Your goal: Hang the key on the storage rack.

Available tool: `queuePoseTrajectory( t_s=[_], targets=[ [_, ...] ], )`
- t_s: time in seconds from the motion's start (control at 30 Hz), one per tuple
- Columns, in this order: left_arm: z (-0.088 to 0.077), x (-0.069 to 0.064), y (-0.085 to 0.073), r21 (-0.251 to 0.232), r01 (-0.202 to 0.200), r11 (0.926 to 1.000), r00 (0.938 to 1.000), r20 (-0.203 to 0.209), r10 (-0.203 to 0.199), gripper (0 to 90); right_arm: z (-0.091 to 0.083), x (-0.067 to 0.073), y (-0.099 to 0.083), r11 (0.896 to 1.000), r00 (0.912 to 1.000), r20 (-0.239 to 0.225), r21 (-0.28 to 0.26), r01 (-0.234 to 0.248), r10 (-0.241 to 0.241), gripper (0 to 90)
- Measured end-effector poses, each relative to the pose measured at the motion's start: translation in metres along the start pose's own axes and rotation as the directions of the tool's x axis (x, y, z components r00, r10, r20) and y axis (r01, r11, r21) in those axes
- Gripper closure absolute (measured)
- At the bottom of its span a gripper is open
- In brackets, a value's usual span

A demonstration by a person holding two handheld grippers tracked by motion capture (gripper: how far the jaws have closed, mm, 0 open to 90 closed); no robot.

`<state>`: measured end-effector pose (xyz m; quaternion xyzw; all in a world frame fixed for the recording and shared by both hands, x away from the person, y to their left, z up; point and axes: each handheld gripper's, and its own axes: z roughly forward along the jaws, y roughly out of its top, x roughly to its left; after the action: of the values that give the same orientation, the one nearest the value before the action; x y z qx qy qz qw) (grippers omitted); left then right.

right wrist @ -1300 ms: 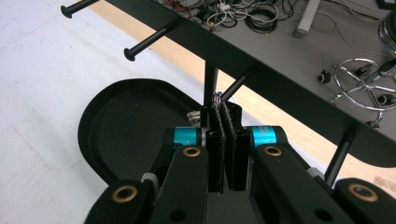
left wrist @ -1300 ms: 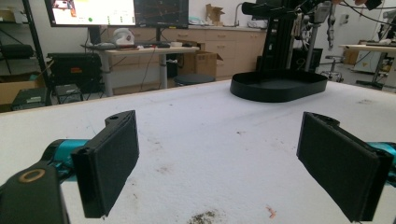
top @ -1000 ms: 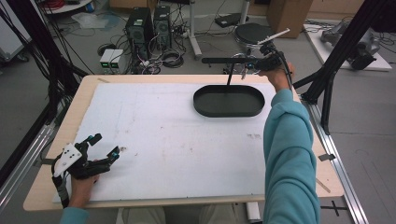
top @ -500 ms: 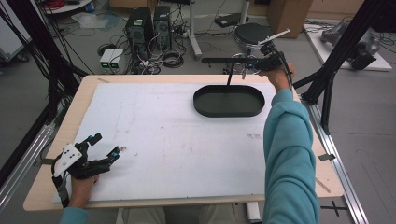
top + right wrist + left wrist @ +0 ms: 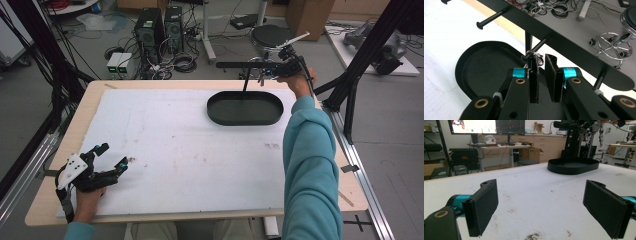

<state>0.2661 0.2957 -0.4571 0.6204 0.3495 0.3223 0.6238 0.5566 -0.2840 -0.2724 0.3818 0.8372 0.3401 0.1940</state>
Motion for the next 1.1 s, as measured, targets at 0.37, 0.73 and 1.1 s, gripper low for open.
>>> queuePoseTrajectory(
  t_s=[0.37,0.73,1.1],
  targets=[
    [-0.0001,0.0001,0.0000,0.001,0.000,1.0000,1.0000,-0.001,0.000,13.4,0.0007,-0.0017,-0.0015,1.000,1.0000,0.004,0.009,0.005,-0.005,81.6],
    [0.0000,0.0000,0.0000,0.000,-0.001,1.0000,1.0000,0.000,0.001,13.4,0.0014,0.0001,-0.0017,0.999,0.9983,0.045,0.019,0.036,-0.036,71.5],
    [0.0001,0.0001,0.0000,0.001,0.000,1.0000,1.0000,-0.001,0.000,13.4,0.0012,0.0025,-0.0023,0.997,0.9930,0.091,0.033,0.072,-0.075,65.0]
  ],
)
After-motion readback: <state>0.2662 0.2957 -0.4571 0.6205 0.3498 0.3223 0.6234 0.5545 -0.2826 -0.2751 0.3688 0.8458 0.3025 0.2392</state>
